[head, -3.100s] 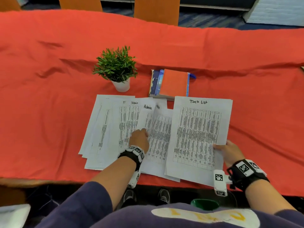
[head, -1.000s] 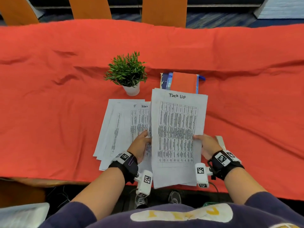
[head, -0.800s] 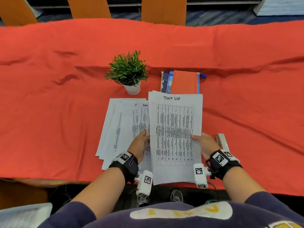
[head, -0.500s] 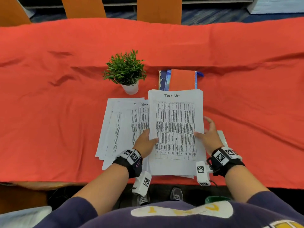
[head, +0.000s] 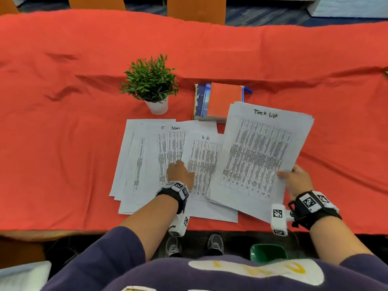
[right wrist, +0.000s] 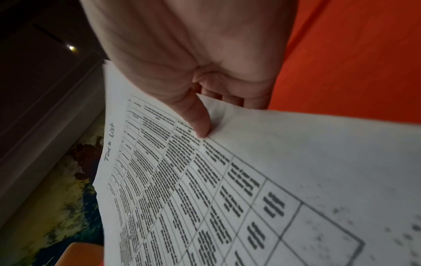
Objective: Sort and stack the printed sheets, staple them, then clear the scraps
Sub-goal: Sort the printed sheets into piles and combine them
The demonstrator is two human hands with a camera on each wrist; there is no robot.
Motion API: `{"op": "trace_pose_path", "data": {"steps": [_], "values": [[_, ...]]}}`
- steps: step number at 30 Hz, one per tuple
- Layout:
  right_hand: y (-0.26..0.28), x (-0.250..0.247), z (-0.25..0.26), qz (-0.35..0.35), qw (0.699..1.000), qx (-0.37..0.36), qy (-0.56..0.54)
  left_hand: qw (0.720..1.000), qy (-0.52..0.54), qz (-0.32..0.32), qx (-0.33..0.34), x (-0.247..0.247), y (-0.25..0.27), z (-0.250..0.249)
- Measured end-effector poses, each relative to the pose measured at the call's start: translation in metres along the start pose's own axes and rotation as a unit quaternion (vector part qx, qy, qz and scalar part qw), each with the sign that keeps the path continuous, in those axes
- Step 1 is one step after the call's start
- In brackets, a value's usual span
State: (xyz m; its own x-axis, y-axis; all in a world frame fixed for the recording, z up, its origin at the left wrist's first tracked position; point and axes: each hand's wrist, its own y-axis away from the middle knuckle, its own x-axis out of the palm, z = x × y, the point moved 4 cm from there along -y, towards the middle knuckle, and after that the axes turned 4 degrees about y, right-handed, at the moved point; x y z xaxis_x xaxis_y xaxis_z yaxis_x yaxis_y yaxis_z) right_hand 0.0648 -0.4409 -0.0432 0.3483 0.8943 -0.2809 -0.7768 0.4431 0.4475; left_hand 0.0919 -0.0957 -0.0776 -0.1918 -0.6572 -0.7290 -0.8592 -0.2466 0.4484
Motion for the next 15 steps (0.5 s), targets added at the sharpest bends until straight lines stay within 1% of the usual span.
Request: {"op": "trace_pose_path", "data": {"steps": [2,5,8,13,15], "values": [[-0.003,-0.011,-0.002,-0.011,1.000,0.001,-0.006,0.999,-0.032,0.009,-0.023,0.004,-0.004,0.003],[-0.008,-0.022,-0.011,-0.012,1.000,0.013,-0.014,0.998,-0.055,0.013,-0.010,0.012,-0.009,0.006],[-0.008,-0.026,-0.015,-0.001,1.000,0.024,0.003,0.998,-0.028,-0.017,0.060,0.015,-0.005,-0.002],[-0.008,-0.024,-0.015,0.016,0.999,0.032,0.018,0.981,-0.050,-0.052,0.179,0.017,0.022,-0.025],[-0.010,-0.022,-0.015,0.019,0.999,0.035,0.020,0.976,-0.040,-0.057,0.204,0.018,0.030,-0.030]]}}
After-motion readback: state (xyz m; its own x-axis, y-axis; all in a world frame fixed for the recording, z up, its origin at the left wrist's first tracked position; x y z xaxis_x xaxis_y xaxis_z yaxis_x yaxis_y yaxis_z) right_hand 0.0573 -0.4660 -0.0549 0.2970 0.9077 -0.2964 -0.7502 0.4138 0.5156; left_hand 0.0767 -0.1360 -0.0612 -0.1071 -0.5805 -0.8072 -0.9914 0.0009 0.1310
